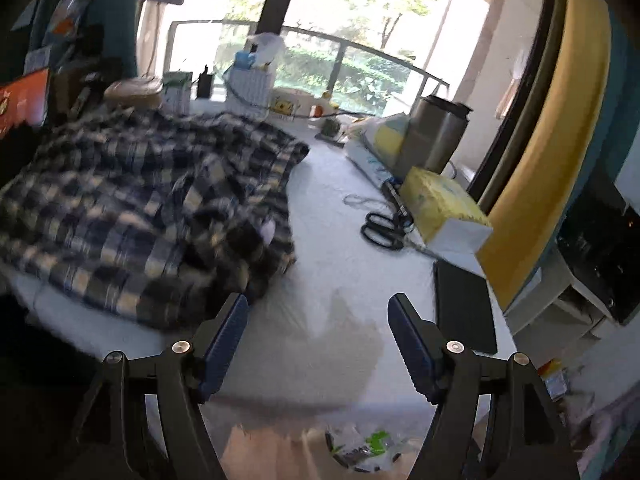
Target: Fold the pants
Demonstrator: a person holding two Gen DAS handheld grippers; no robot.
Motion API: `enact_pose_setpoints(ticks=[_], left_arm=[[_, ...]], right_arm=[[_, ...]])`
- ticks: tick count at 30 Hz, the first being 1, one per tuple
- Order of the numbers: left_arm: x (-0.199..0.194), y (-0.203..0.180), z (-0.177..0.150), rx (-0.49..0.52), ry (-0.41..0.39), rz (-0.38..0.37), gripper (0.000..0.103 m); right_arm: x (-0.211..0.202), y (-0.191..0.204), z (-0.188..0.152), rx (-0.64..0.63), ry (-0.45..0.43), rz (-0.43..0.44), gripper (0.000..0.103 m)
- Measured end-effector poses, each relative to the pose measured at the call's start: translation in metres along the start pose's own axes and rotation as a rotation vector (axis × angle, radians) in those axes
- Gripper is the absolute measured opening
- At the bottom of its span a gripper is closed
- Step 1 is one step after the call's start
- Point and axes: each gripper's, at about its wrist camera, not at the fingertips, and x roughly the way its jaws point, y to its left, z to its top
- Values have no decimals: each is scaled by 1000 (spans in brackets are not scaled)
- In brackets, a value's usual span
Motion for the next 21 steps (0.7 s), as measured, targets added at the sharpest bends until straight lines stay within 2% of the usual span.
enact_pose_setpoints(ticks=[5,8,9,13,16,17,18,19,21], left_arm=[[32,-12,-22,63,130,17,76],[37,-17,-30,117,175,50,76],[38,-17,-31,133,188,59,76],[41,-8,-36,158,204,132,76],[41,-6,-37,167,174,118,76],[42,-6,-36,172,167,113,70],[42,-7,-35,177,158,83,57],[42,-7,-35,169,159,57,51],[40,-6,-34,145,154,31,21]], right_arm=[[9,24,-12,-116,28,-11,75],[18,41,-14,-187,49,-13,76],[19,47,-13,-213,31,-27,78],[25,62,-3,-264,4,-14,82],[31,72,4,-304,-24,-10,82],[32,74,7,-308,-33,-4,82],[33,76,9,-306,-47,6,82],[33,77,12,-299,-63,25,82],[32,79,17,-298,-77,58,82]])
